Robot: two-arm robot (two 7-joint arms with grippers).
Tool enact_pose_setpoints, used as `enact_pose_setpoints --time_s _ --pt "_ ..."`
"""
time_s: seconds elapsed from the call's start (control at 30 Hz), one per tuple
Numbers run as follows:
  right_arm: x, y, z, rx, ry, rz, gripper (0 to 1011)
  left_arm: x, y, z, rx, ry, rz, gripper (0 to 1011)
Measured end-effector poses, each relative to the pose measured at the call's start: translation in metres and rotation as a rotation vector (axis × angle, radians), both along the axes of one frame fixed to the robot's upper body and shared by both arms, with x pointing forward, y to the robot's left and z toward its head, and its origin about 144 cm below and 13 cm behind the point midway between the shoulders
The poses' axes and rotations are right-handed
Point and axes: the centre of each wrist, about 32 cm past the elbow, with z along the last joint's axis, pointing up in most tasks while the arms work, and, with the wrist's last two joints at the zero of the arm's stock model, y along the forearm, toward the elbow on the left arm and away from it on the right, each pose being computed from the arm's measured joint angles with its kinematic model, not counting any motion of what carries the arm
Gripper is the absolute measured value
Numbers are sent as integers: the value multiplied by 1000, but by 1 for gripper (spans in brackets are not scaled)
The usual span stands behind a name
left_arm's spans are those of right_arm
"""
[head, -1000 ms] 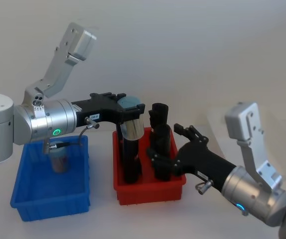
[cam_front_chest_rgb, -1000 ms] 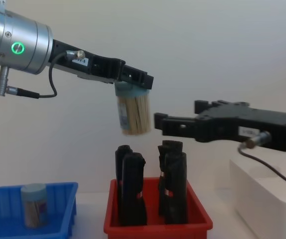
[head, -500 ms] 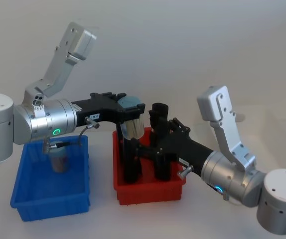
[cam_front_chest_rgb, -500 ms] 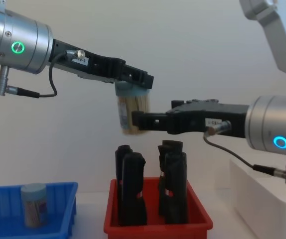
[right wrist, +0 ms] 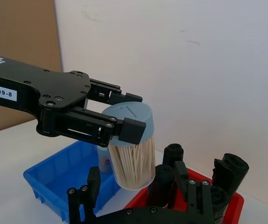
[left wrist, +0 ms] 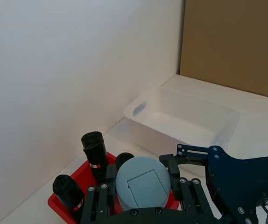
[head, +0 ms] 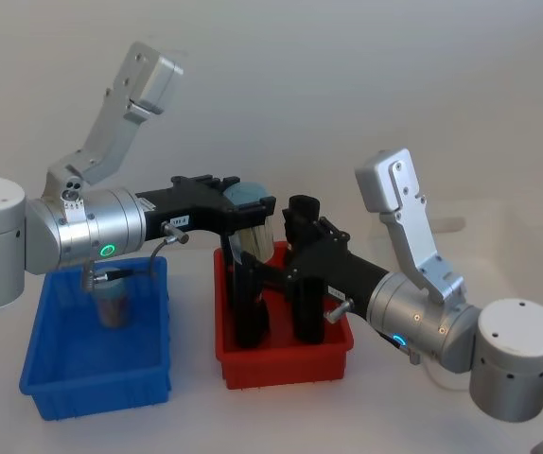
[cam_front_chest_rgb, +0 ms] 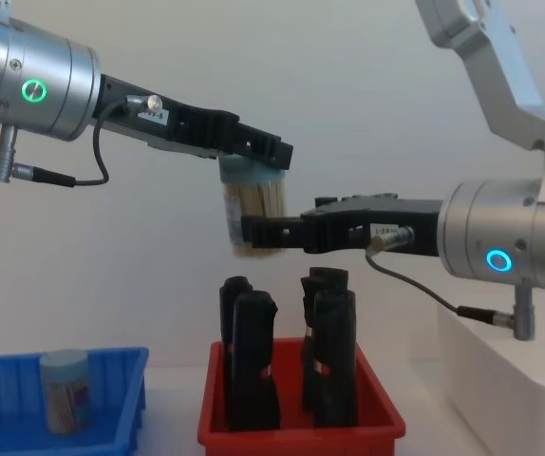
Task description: Pick the cotton swabs from the blue box and place them into the white box.
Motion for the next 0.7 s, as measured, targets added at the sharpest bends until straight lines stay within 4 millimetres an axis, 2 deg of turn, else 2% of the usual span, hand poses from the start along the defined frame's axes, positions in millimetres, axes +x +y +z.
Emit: enact_pose_setpoints --time_s 0.7 --pt "16 8 2 -10 8 43 1002 0 0 0 0 0 0 661"
